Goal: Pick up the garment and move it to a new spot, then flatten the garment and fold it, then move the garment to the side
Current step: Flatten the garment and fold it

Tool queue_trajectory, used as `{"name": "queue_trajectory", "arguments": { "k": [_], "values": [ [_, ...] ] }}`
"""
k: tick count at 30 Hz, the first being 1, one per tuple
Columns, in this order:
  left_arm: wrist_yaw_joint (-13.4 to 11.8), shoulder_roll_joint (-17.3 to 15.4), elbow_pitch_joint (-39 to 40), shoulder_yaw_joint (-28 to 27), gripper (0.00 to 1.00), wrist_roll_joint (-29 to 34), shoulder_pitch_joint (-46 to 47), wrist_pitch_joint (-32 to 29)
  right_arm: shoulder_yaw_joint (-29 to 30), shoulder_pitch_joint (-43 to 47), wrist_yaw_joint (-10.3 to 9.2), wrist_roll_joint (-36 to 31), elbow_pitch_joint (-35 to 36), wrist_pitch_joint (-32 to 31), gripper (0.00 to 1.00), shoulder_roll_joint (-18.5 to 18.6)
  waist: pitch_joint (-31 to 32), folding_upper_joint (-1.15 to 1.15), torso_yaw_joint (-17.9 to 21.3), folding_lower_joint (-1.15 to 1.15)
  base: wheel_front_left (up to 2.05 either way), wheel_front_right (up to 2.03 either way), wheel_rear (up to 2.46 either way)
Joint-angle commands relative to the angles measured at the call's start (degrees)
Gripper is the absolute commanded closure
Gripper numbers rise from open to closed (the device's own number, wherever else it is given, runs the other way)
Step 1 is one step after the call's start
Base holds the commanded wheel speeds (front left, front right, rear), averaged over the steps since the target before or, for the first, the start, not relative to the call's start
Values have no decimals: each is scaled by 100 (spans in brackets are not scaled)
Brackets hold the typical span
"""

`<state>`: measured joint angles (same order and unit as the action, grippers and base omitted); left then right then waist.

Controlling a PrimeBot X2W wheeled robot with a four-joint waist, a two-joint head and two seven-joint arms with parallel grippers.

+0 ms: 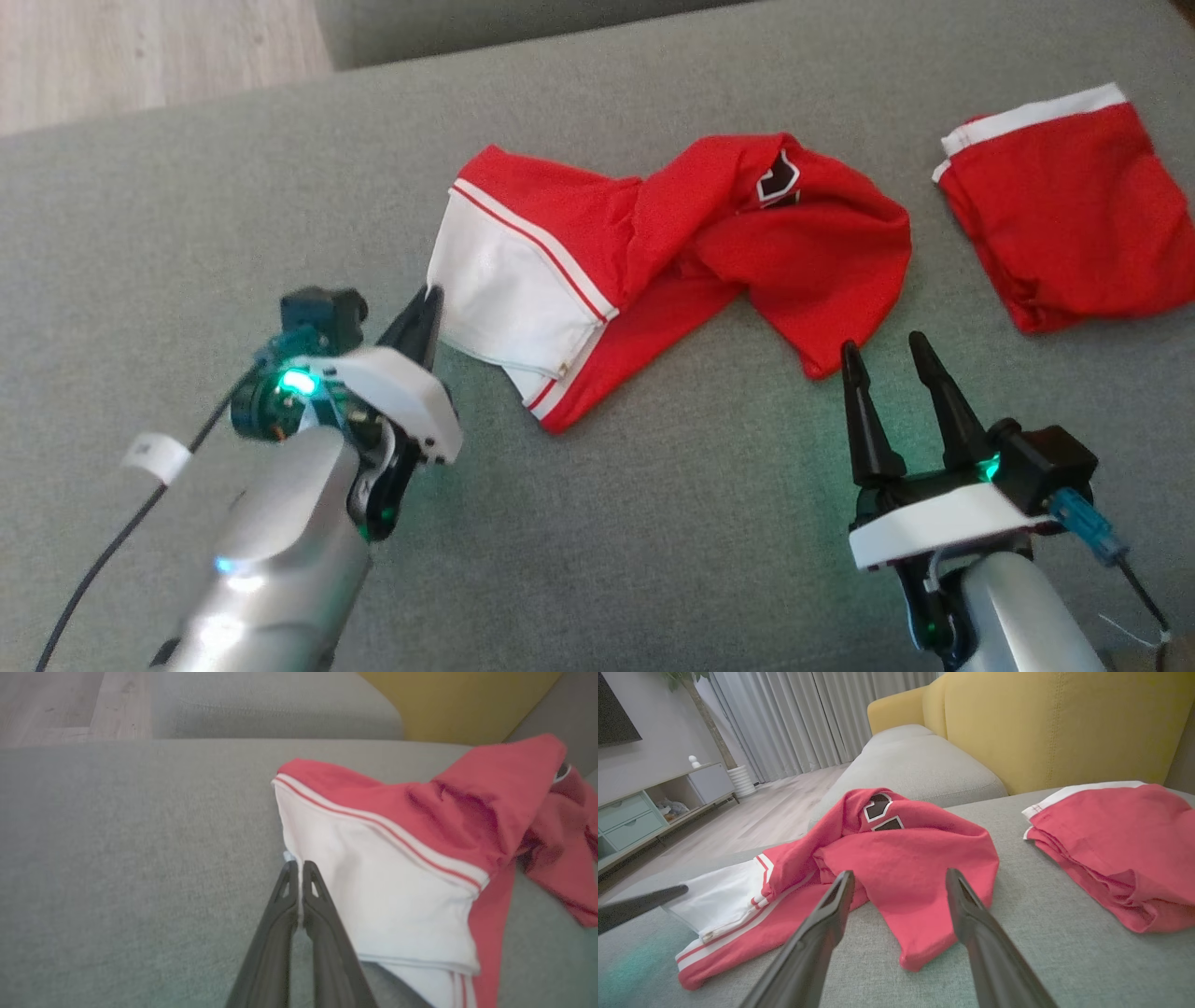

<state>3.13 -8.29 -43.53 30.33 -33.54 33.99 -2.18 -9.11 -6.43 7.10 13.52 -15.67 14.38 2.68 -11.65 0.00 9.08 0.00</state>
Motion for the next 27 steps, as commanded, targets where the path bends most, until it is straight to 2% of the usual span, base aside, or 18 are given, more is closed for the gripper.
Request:
{"name": "queue_trajectory", "arguments": {
  "k": [1,5,8,11,14,21,27],
  "values": [
    [101,-106,470,-279,100,-165,257,14,-143,-20,39,-33,115,62,0,20,222,0,-42,0,0,0,0],
    [194,-98,1118,-428,100,-501,391,-253,-212,31,39,2,88,62,0,20,381,0,7,0,0,0,0],
    [146,-97,1665,-630,100,-805,613,-594,-297,21,39,60,112,62,0,20,365,0,123,0,0,0,0],
    [-33,-111,2101,-895,100,-1141,943,-1039,-366,-25,39,140,152,62,0,20,242,0,310,0,0,0,0],
    [-279,-304,2296,-1099,100,-1210,1421,-1413,-465,-114,39,252,206,62,0,20,30,0,546,0,0,0,0],
    [-1229,-571,1521,-1949,100,-1568,2730,-1942,-819,-309,39,556,324,62,0,20,-523,0,1127,0,0,0,0],
    [-1757,-966,406,-1967,100,-1139,3646,-1862,-1108,-430,39,749,430,62,0,20,-920,0,1485,0,0,0,0]
  ]
}}
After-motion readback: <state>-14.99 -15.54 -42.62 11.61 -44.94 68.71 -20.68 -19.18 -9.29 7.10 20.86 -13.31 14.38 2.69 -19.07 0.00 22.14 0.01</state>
